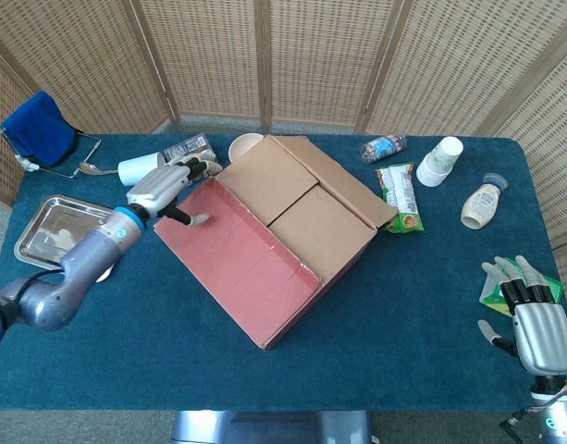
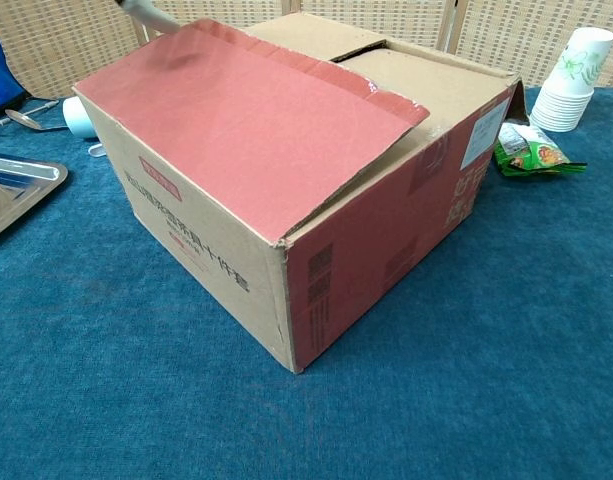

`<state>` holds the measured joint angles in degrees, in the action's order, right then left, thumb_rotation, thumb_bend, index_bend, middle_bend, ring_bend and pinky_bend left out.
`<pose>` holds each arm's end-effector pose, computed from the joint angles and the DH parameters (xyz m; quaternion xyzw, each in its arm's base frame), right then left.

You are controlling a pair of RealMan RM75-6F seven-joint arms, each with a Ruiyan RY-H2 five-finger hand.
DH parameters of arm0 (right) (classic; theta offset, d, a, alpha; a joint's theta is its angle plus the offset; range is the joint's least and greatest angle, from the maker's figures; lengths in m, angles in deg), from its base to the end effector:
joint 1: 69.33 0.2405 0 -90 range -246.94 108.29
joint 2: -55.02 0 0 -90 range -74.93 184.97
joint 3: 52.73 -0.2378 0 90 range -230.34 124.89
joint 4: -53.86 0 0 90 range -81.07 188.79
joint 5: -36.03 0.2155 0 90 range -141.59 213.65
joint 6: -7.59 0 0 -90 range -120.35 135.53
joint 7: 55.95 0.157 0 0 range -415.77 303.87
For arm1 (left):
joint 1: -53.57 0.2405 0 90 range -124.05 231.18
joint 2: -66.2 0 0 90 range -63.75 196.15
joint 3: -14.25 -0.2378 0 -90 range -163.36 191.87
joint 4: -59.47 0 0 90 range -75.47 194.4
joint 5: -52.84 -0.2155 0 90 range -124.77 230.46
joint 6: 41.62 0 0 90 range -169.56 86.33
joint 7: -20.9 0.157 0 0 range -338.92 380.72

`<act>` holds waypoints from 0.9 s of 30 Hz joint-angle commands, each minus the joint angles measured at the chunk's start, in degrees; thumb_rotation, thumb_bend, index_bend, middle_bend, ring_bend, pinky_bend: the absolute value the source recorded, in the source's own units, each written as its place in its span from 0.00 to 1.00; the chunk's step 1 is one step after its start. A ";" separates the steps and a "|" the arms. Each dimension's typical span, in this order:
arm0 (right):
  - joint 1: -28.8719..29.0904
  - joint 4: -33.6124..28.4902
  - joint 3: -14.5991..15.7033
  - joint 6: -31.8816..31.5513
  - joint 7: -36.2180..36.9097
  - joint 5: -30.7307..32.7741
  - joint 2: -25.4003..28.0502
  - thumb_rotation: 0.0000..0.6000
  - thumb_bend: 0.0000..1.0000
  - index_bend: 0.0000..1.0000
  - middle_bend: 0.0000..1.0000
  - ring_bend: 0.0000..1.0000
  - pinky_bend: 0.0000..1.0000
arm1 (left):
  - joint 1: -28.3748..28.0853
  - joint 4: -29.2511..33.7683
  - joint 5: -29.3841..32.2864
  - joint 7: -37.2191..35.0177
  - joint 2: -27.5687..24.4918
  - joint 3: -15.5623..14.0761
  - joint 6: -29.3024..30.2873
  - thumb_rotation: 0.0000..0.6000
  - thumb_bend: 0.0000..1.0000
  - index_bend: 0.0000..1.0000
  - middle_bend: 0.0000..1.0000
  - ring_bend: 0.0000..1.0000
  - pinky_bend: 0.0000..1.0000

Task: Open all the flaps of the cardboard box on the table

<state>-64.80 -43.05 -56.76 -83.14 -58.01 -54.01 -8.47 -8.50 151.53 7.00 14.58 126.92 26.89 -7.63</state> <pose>-0.2647 -0.1930 0.1558 0.5841 -0.3485 0.4456 0.5820 -0.0701 0.4258 0.0967 -0.6971 -0.4965 -0.3850 0.3455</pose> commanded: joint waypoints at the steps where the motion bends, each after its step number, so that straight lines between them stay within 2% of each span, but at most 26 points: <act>1: -0.05 0.00 -0.06 -0.09 0.23 -0.12 0.07 1.00 0.17 0.16 0.13 0.00 0.16 | -4.04 -0.98 6.20 6.31 3.15 -1.99 2.58 1.00 0.04 0.16 0.07 0.00 0.00; 6: -0.16 -0.04 -0.20 -0.22 1.17 -0.22 0.34 1.00 0.17 0.16 0.13 0.00 0.16 | -7.72 -1.50 12.29 11.81 5.57 -3.02 3.58 1.00 0.04 0.15 0.08 0.00 0.00; 11: -0.33 0.07 -0.31 -0.36 2.05 -0.26 0.57 1.00 0.17 0.15 0.13 0.00 0.16 | -10.72 -0.93 17.27 16.71 6.65 -3.98 5.13 1.00 0.04 0.15 0.20 0.00 0.00; 19: -0.44 0.06 -0.35 -0.46 2.25 -0.58 0.57 1.00 0.17 0.14 0.13 0.00 0.16 | -12.41 0.37 21.37 20.80 6.58 -4.92 6.85 1.00 0.04 0.15 0.37 0.07 0.00; 27: -0.51 0.10 -0.39 -0.40 2.56 -0.67 0.61 1.00 0.17 0.12 0.13 0.00 0.15 | -12.35 1.35 22.27 21.59 5.77 -4.39 7.73 1.00 0.04 0.15 0.42 0.10 0.00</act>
<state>-65.31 -42.95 -57.15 -83.53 -55.45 -54.69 -7.86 -20.87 152.86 29.27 36.18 132.71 22.49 0.08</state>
